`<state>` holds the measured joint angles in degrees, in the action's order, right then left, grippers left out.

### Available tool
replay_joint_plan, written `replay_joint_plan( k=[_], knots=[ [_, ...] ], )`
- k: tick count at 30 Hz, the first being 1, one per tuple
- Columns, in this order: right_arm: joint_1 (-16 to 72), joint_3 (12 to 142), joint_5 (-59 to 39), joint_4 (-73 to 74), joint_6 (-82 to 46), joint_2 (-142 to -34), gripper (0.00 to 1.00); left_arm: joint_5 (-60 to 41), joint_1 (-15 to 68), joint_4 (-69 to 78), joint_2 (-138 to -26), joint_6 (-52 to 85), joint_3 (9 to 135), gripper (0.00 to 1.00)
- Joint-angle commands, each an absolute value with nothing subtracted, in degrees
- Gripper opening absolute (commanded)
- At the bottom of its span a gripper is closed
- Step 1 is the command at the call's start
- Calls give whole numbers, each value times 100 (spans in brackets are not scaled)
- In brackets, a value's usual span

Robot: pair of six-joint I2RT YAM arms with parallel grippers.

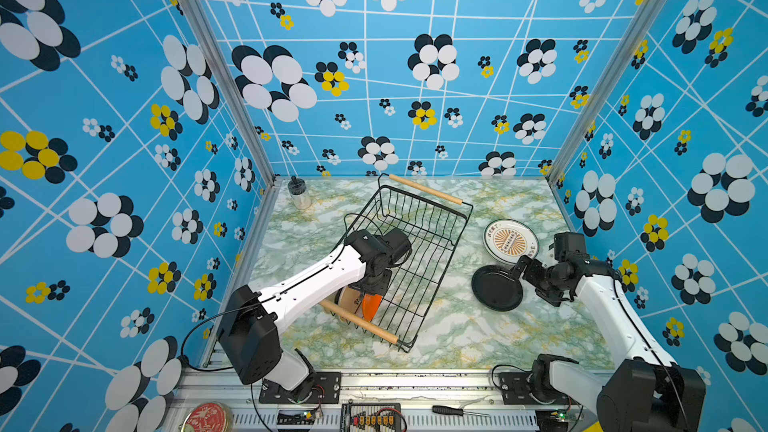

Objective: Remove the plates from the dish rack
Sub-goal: 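Lift the orange plate out of the rack with the left gripper while the right approaches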

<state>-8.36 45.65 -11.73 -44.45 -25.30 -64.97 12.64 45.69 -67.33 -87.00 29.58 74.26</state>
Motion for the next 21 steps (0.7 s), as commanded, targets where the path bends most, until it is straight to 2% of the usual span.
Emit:
replay_joint_plan(
  k=[1,14,18,21],
  knots=[
    [-807,4711,-1248,-4580,-2602,-6390,99,1317,4513,-6896,-8839,2793,7810,4],
    [-809,4935,-1584,-4598,-2483,-6139,99,1410,4445,-7071,-8786,2991,9719,1],
    [-809,5036,-2457,-4437,-2638,-5953,99,794,4353,-6221,-8566,3386,9848,2],
    [-801,5031,-3471,-4073,-2945,-5840,99,195,4316,-5318,-8366,3758,9650,3]
  ],
)
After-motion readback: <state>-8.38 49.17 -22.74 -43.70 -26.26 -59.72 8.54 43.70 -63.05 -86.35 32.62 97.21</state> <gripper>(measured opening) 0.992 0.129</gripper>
